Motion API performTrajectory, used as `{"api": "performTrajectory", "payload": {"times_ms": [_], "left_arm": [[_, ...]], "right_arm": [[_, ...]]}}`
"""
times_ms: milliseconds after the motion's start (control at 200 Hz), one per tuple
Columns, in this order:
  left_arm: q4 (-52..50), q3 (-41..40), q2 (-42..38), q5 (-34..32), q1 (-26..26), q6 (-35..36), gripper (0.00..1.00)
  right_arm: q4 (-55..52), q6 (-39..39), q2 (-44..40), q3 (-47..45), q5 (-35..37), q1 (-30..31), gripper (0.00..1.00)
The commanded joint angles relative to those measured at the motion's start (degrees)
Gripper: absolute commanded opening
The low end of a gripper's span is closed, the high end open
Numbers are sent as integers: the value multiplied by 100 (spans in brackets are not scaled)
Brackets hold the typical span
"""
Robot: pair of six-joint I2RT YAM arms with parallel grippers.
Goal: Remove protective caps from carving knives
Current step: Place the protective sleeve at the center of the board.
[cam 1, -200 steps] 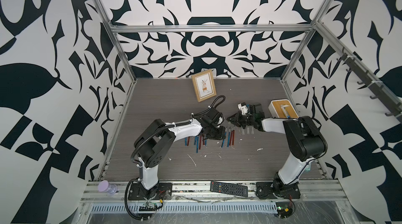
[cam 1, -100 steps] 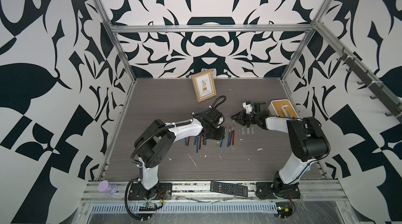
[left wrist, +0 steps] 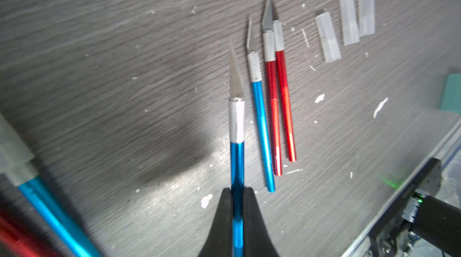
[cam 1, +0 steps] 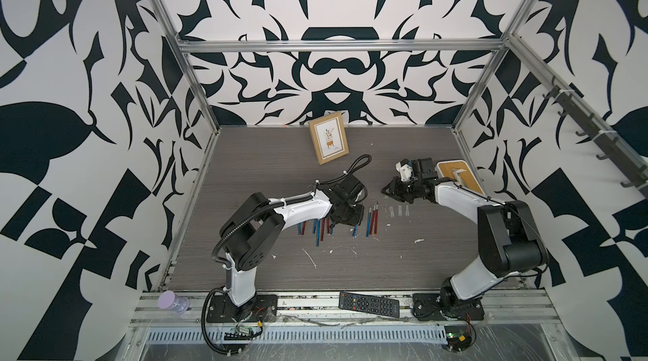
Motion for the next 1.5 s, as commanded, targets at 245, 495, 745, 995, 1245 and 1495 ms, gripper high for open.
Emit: {"api": "performTrajectory", "payload": {"times_ms": [245,495,745,995,1245,1495], "left_arm": [[-123,198,192,-59,-13,-40,0],[-151,266,264,-23,-13,-14,0],[-156,285,283,-28,-13,-5,0],[-180,286,281,-37,-11,-5,0],[-184,286,282,-38,-9,-14,0],[-221,287,258,-70,-9,-14,0]], "right_arm": [[-657,-182,-120,-39,763,404,18],[-1022,-236,-27,72,1186,548,18],[-1206,-313,102,173,1351,619,19],[-1326,-371,188,261,1526,681,20],[-1316,-396,232,271,1508,681,20],[-1324,-412,155,364,1513,681,21]]}}
